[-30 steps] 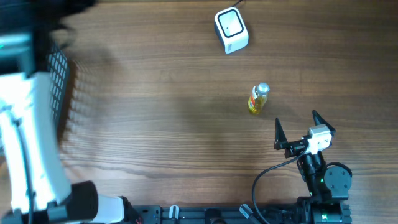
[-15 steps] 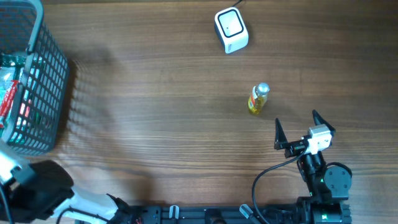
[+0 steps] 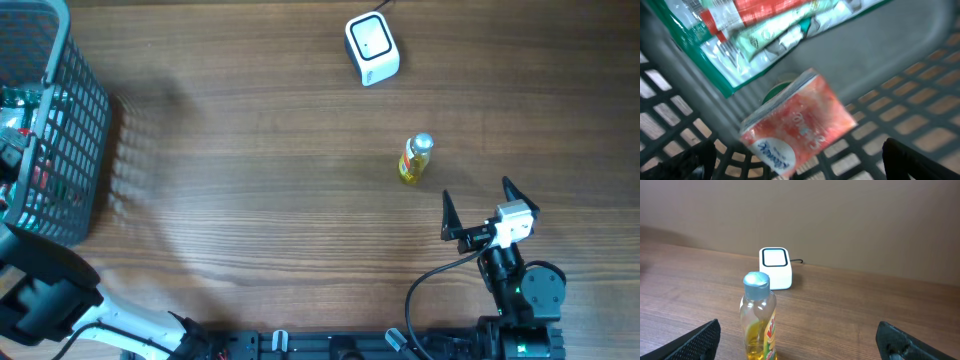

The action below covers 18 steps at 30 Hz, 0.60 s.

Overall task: Scan the item barcode
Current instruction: 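Release the bottle and move the left gripper back to the basket, then grasp the orange Kleenex tissue pack in the basket with the left gripper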

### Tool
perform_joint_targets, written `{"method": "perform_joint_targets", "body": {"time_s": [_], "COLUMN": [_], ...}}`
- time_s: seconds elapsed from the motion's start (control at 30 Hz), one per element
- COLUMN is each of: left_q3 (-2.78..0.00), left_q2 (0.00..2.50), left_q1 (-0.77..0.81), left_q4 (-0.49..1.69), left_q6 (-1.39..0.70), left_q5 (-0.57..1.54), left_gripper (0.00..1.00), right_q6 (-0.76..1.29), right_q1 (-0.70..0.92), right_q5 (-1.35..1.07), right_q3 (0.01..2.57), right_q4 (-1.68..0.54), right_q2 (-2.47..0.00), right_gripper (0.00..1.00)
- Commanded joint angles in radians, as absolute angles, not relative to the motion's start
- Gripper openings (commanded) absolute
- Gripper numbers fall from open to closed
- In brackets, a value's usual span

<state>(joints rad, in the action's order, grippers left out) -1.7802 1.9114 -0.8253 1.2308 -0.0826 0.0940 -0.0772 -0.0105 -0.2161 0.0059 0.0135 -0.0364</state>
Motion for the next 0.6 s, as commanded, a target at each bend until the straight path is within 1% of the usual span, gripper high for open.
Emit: {"method": "perform_joint_targets", "body": {"time_s": [0.0, 0.57], "left_q3": [-1.697, -1.611], "left_q2": [1.919, 1.967], "left_q1": [-0.83, -0.829], "left_q4": [1.179, 1.073], "left_q6": [-0.008, -0.004], "left_q5": [0.088, 0.088], "left_gripper": [1.0, 1.0], "right_q6": [-0.078, -0.078], "right_q1": [-0.017, -0.017], "right_q5": [-0.208, -0.208], "right_q3": [0.005, 0.005], "right_q4": [0.016, 0.016], "right_q2": [-0.036, -0.036], "right_gripper": [1.0, 1.0]}}
